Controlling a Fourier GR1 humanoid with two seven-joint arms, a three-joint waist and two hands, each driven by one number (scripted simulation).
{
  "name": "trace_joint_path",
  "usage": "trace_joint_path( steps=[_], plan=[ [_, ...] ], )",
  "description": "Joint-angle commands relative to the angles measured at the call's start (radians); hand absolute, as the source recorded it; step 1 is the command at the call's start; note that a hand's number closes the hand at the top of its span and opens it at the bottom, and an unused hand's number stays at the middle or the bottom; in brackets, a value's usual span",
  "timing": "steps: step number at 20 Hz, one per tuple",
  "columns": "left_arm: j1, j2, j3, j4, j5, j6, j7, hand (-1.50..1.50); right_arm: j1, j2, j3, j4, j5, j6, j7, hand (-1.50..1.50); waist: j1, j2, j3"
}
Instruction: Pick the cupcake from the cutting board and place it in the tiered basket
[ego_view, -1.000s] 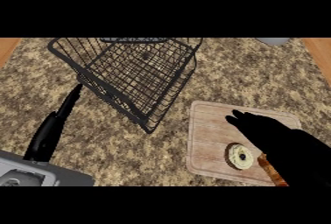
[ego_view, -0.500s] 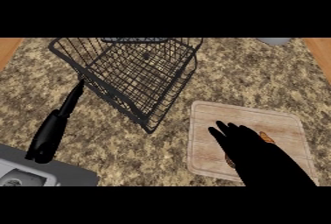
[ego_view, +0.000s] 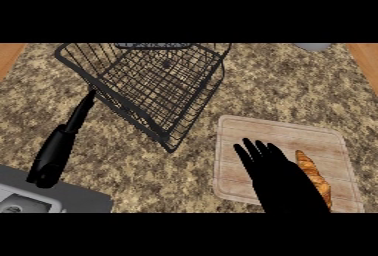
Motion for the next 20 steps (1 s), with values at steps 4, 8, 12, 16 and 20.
trace_joint_path(
  steps=[4, 8, 12, 16, 20],
  plan=[
    [-0.028, -0.033, 0.008, 0.003, -0.032, 0.013, -0.008, 0.00, 0.044, -0.010, 0.035, 0.001, -0.004, 0.109, 0.176, -1.50, -0.013, 0.001, 0.004],
    [-0.007, -0.022, 0.029, -0.017, -0.038, 0.008, 0.011, 0.00, 0.045, 0.007, 0.028, 0.048, 0.007, 0.114, 0.181, -1.50, -0.002, 0.002, 0.004],
    [0.006, -0.043, 0.015, -0.031, -0.050, -0.004, 0.009, 0.00, 0.087, -0.038, 0.004, 0.011, 0.078, 0.088, 0.155, -1.50, -0.009, 0.000, 0.004],
    [-0.003, -0.038, 0.046, -0.051, -0.046, -0.016, 0.021, 0.00, 0.085, -0.022, -0.061, 0.066, 0.131, 0.060, 0.105, -1.50, -0.005, 0.002, 0.005],
    [0.007, -0.056, 0.052, -0.016, -0.069, -0.024, -0.018, 0.00, 0.147, -0.084, -0.113, 0.021, 0.131, 0.096, 0.047, -1.50, -0.010, 0.002, 0.005]
  ],
)
